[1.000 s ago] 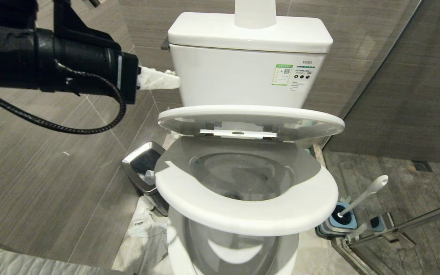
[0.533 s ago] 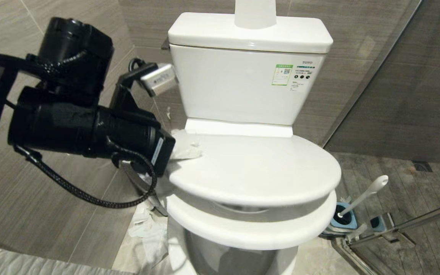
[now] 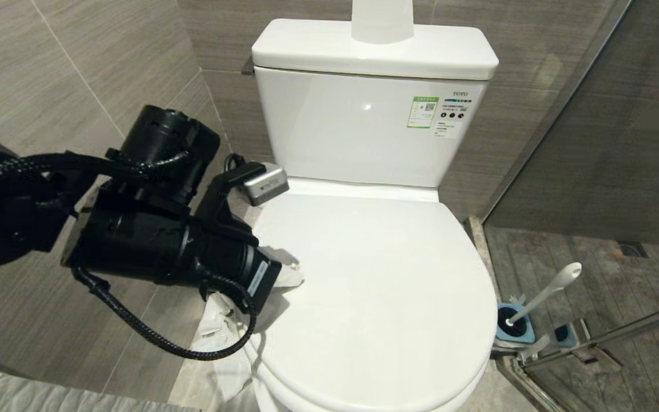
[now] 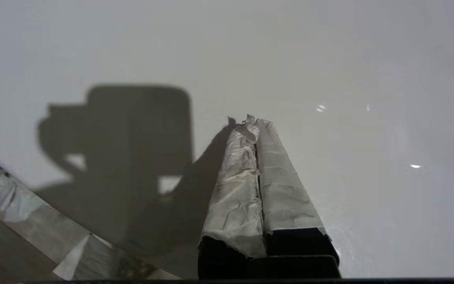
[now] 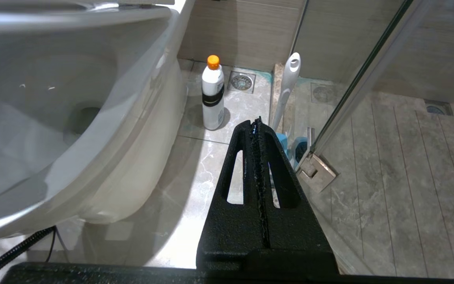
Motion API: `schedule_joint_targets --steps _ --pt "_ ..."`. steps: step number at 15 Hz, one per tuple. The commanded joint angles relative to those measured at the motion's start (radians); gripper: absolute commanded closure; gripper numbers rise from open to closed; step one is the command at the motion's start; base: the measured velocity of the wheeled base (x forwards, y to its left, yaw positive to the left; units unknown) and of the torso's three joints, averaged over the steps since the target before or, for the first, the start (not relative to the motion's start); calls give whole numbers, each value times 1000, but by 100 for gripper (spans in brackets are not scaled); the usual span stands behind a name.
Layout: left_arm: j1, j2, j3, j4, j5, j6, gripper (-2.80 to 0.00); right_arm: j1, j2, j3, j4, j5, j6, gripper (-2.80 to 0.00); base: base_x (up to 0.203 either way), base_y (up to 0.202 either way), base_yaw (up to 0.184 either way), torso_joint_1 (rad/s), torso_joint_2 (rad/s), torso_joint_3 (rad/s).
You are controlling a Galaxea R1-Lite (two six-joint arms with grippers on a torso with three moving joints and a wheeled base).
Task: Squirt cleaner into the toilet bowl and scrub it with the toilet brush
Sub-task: Close the toilet lid
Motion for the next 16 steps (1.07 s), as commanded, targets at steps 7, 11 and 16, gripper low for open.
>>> schedule_joint_targets --steps 7,11,16 --pt "-32 218 12 -192 258 -55 0 0 0 25 -1 -1 0 0 0 0 0 0 0 0" --pt "-77 259 71 -195 312 -55 0 0 0 25 -1 -1 0 0 0 0 0 0 0 0" --pt "-119 305 87 -211 315 -66 0 0 0 26 -1 0 0 0 0 0 0 0 0 0"
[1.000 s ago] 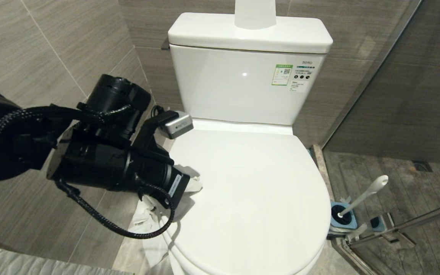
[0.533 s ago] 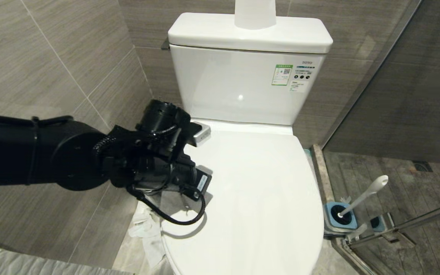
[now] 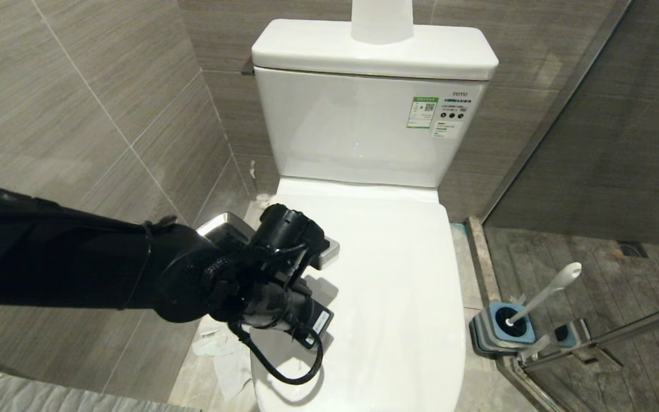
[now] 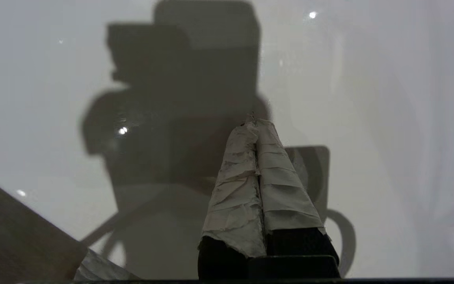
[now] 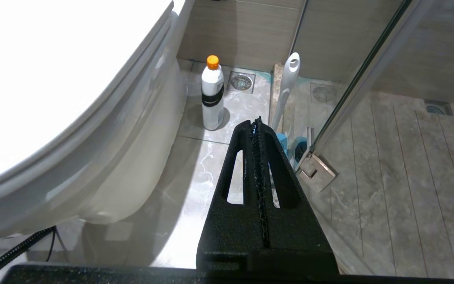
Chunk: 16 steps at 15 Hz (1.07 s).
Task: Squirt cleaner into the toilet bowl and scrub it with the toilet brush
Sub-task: Close the toilet lid
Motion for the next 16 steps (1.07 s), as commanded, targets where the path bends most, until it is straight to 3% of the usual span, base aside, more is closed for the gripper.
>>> schedule_joint_targets --steps 1,4,11,16 --pt "-14 32 14 -36 2 -1 0 0 0 25 -1 0 0 0 0 0 0 0 0 0" --pt "-42 88 29 -114 58 -9 0 0 0 25 -1 0 0 0 0 0 0 0 0 0" --pt "-50 105 29 -119 67 -26 0 0 0 25 -1 0 0 0 0 0 0 0 0 0" --pt "-27 -70 -63 -62 63 -44 0 0 0 25 -1 0 0 0 0 0 0 0 0 0"
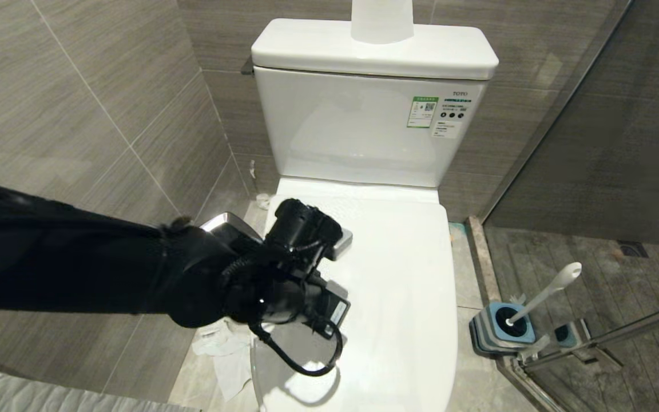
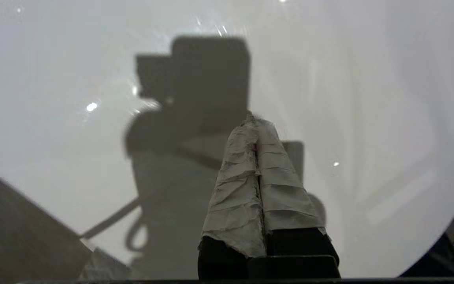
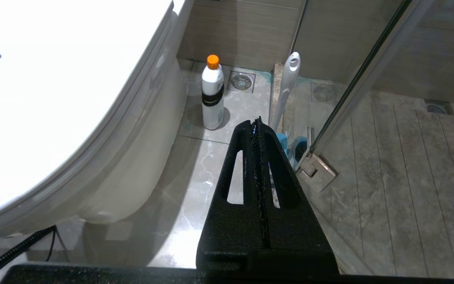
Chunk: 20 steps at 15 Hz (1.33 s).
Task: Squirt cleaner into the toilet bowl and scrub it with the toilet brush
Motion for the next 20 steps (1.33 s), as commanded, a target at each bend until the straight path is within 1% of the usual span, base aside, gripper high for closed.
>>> schedule_joint_targets --steps 1,2,4,6,9,11,14,16,18,20 --pt "29 -108 -59 54 -8 -1 0 0 0 25 -1 -1 -1 0 0 0 0 0 0 0" --pt "68 -153 -101 123 -37 -1 0 0 0 25 -1 -1 -1 0 0 0 0 0 0 0" --pt "171 -229 -187 275 -103 -4 0 0 0 25 -1 -1 -1 0 0 0 0 0 0 0" --pt "270 -291 -273 412 -160 -27 0 0 0 26 -1 -1 -1 0 0 0 0 0 0 0" --pt "374 -369 -349 543 -180 -86 0 0 0 25 -1 -1 -1 0 0 0 0 0 0 0" --pt "426 -427 -363 627 -182 -94 0 0 0 26 -1 -1 -1 0 0 0 0 0 0 0" --pt "450 -514 -369 663 -177 -89 0 0 0 25 -1 -1 -1 0 0 0 0 0 0 0" --pt "449 -565 -391 662 -168 -63 0 0 0 25 -1 -1 -1 0 0 0 0 0 0 0" --pt "466 -610 -422 659 -167 19 0 0 0 25 -1 -1 -1 0 0 0 0 0 0 0" --pt "521 -674 -425 611 -175 95 0 0 0 26 -1 -1 -1 0 0 0 0 0 0 0"
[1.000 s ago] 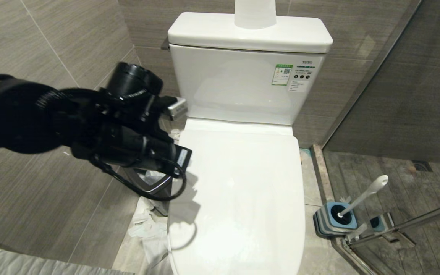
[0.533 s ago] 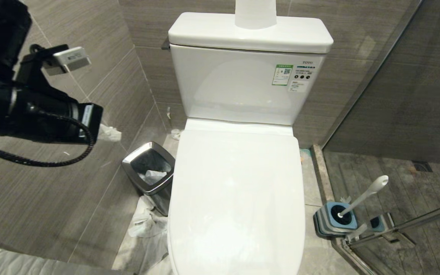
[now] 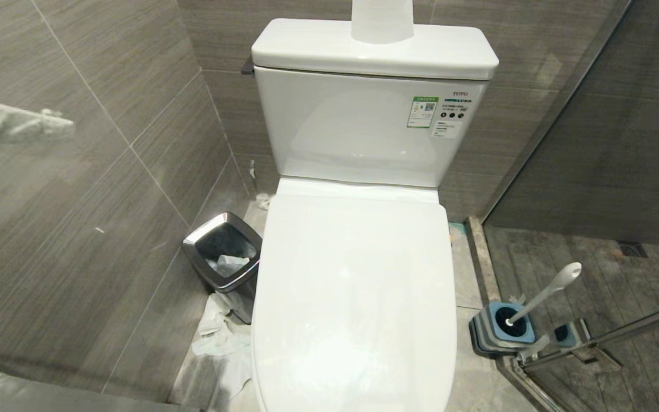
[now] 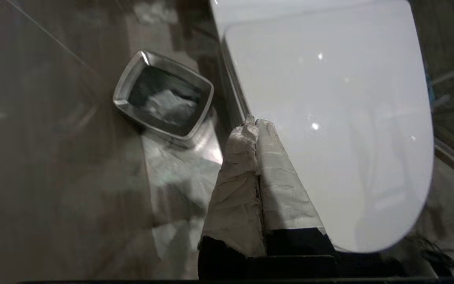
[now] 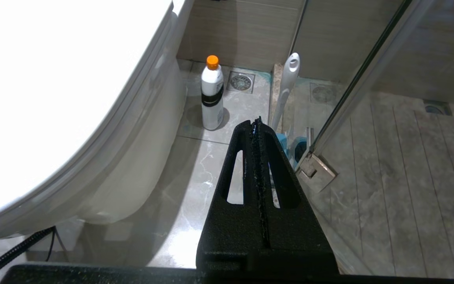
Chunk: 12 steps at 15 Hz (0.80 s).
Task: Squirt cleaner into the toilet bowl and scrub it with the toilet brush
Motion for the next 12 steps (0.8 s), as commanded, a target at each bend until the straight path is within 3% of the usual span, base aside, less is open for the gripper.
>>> schedule_joint_targets --steps 1,6,10,12 --pt "38 -89 8 -62 -14 27 0 0 0 25 -1 0 0 0 0 0 0 0 0 0" --pt "186 -282 215 -460 -241 58 0 0 0 25 -1 0 0 0 0 0 0 0 0 0" --pt "223 -436 323 -603 -258 75 0 0 0 25 -1 0 0 0 0 0 0 2 0 -7" --pt "276 -531 383 -647 -259 76 0 0 0 25 -1 0 0 0 0 0 0 0 0 0"
